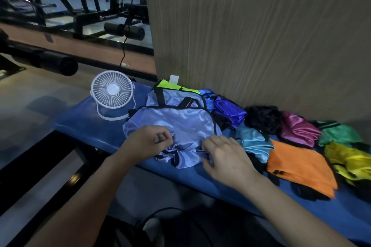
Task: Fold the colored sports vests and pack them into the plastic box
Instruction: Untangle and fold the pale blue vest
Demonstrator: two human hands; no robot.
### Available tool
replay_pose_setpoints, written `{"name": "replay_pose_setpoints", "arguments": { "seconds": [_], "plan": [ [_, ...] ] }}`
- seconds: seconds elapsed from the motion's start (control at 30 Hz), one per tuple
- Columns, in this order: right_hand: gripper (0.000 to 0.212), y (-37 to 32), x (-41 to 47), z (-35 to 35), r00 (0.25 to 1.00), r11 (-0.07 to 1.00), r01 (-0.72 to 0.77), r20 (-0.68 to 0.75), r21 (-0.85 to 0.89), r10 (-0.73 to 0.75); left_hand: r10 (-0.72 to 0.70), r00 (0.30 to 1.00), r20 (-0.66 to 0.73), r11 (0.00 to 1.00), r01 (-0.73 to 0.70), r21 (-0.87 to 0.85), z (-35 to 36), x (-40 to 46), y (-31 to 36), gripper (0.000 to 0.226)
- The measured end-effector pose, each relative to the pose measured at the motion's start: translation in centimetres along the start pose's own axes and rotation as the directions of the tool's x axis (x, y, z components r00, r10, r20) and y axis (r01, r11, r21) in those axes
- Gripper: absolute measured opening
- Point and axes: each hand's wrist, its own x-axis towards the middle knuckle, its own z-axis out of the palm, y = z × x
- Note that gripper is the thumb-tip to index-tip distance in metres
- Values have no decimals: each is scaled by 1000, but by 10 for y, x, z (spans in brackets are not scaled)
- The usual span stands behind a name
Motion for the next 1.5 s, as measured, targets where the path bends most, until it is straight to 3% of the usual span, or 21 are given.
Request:
{"name": "replay_pose_setpoints", "arguments": {
  "seconds": [0.2,0.43,0.6,0.7,0.8,0.93,1.03,1.33,1.5],
  "plan": [
    [30,-16,20,9,1000,999,1,-11,44,0,107,994,-9,992,-106,64,-5,3,-27,20],
    [16,-51,27,13,975,988,94,-214,123,-66,7,999,35,979,-14,202,-23,0,-50,44],
    [29,-74,35,28,979,982,184,-101,41,-179,-21,1000,11,972,18,235,-25,-12,-64,39],
    [44,-81,43,36,993,992,121,6,38,-121,-75,994,-82,957,95,275,-27,-14,-64,47],
    [41,-83,51,36,999,996,48,18,73,-49,-132,977,-168,947,174,271,-30,-12,-68,52],
    [24,-77,59,36,995,995,32,-96,95,-23,-203,959,-200,951,241,194,-31,-6,-78,56],
    [33,-65,60,29,984,983,-12,-170,183,43,-236,945,-226,955,268,124,-30,-2,-78,54],
    [29,-26,49,-9,937,944,-85,-296,319,184,-116,934,-337,977,169,130,-26,10,-43,7],
    [26,-5,35,-35,891,882,-92,-358,462,280,39,907,-419,999,-35,18,-32,5,-3,18]
  ]
}}
